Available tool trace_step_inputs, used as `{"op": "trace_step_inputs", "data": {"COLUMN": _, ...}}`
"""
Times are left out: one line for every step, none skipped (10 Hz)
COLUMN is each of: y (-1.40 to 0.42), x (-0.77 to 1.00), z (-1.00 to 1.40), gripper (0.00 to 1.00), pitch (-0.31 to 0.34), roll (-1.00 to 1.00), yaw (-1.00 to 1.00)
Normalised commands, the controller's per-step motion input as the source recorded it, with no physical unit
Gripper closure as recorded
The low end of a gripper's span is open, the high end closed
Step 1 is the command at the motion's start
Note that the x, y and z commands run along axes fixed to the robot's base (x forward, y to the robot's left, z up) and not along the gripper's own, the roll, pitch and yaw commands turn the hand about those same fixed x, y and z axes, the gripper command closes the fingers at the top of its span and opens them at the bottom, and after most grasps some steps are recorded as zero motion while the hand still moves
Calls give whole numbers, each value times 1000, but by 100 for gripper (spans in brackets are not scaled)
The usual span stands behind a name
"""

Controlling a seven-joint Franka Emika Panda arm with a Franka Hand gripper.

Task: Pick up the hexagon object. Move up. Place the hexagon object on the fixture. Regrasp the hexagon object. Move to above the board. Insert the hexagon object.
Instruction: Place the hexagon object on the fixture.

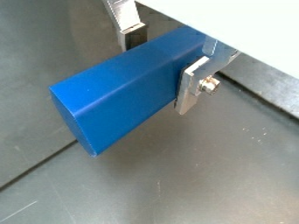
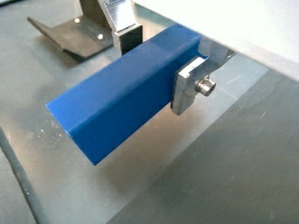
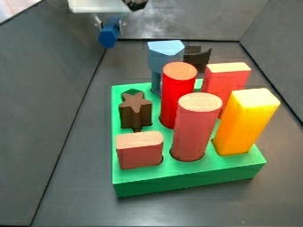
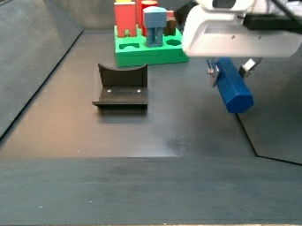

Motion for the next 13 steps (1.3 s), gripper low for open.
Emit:
{"op": "trace_step_inputs", "data": {"y": 7, "x": -25, "z": 1000, "gripper": 100, "pitch": 42, "roll": 42, "yaw": -18}}
{"op": "trace_step_inputs", "data": {"y": 12, "x": -31, "z": 1000, "gripper": 100, "pitch": 46, "roll": 61, "yaw": -25}}
{"op": "trace_step_inputs", "data": {"y": 17, "x": -37, "z": 1000, "gripper": 100, "pitch": 51, "roll": 83, "yaw": -29}}
{"op": "trace_step_inputs", "data": {"y": 18, "x": -41, "z": 1000, "gripper": 100, "pitch": 54, "roll": 95, "yaw": -24}}
{"op": "trace_step_inputs", "data": {"y": 16, "x": -43, "z": 1000, "gripper": 100, "pitch": 58, "roll": 103, "yaw": -12}}
{"op": "trace_step_inputs", "data": {"y": 12, "x": -44, "z": 1000, "gripper": 100, "pitch": 60, "roll": 107, "yaw": 0}}
{"op": "trace_step_inputs", "data": {"y": 10, "x": -37, "z": 841, "gripper": 100, "pitch": 65, "roll": 114, "yaw": 14}}
{"op": "trace_step_inputs", "data": {"y": 8, "x": -34, "z": 763, "gripper": 100, "pitch": 71, "roll": 117, "yaw": 18}}
{"op": "trace_step_inputs", "data": {"y": 9, "x": -25, "z": 605, "gripper": 100, "pitch": 73, "roll": 118, "yaw": 23}}
{"op": "trace_step_inputs", "data": {"y": 9, "x": -17, "z": 441, "gripper": 100, "pitch": 73, "roll": 95, "yaw": 18}}
{"op": "trace_step_inputs", "data": {"y": 11, "x": -10, "z": 314, "gripper": 100, "pitch": 75, "roll": 82, "yaw": 14}}
{"op": "trace_step_inputs", "data": {"y": 10, "x": -6, "z": 179, "gripper": 100, "pitch": 78, "roll": 72, "yaw": 14}}
{"op": "trace_step_inputs", "data": {"y": -368, "x": 1000, "z": -178, "gripper": 100, "pitch": 275, "roll": -137, "yaw": 137}}
